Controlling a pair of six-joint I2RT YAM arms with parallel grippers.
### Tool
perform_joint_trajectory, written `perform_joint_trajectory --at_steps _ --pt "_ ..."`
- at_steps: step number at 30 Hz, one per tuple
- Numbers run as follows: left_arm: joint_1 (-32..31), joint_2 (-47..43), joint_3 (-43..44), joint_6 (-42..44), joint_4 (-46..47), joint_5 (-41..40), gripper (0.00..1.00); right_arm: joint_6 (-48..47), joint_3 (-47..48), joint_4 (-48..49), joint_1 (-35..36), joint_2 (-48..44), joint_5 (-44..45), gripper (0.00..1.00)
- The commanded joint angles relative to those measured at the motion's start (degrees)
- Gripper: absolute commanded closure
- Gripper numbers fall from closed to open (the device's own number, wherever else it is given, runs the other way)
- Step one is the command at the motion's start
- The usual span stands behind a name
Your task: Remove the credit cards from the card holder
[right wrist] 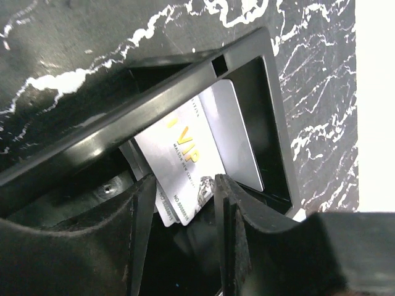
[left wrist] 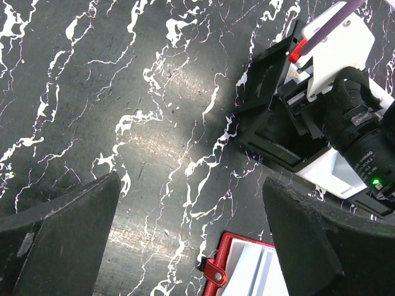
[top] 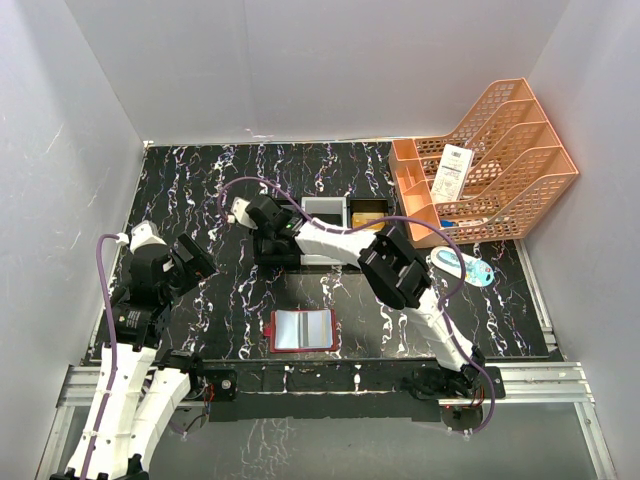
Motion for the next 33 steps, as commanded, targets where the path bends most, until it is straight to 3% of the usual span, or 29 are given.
perform_joint_trajectory --at_steps 1,8,12,15,18,23,29,33 --pt "0.2 0.1 -0.2 0.9 0.9 0.5 0.01 4.1 3.7 0.7 -0.2 -3.4 -4.3 0.57" --pt "0.3 0.3 -0.2 1.2 1.0 1.3 0.01 7.0 3.4 1.8 -0.4 -8.3 -3.3 0.51" --pt "0.2 0.9 -0.3 1.7 1.4 2.4 0.01 15.6 -2.0 4.7 -0.7 -15.4 -0.8 0.48" --pt "0.2 1.6 -0.8 1.8 2.4 4.6 0.01 26.5 -12.5 8.4 -0.7 -24.3 0.9 0.25" --pt "0.2 2.1 -1.8 3.4 5.6 11.4 0.01 39.5 -23.2 8.4 -0.8 -34.4 1.6 0.17" --pt "0.2 3.9 -3.6 0.1 10.4 29.1 0.02 63.3 -40.2 4.6 -0.8 -50.6 -8.6 0.17" --pt "0.1 8.0 -8.0 -9.7 24.4 51.6 0.14 88.7 -60.1 8.1 -0.9 -63.6 -21.8 0.27" --pt "-4.0 11.6 -8.1 -9.5 23.7 53.4 0.19 96.9 -69.7 16.7 -0.7 -66.4 -31.3 0.37"
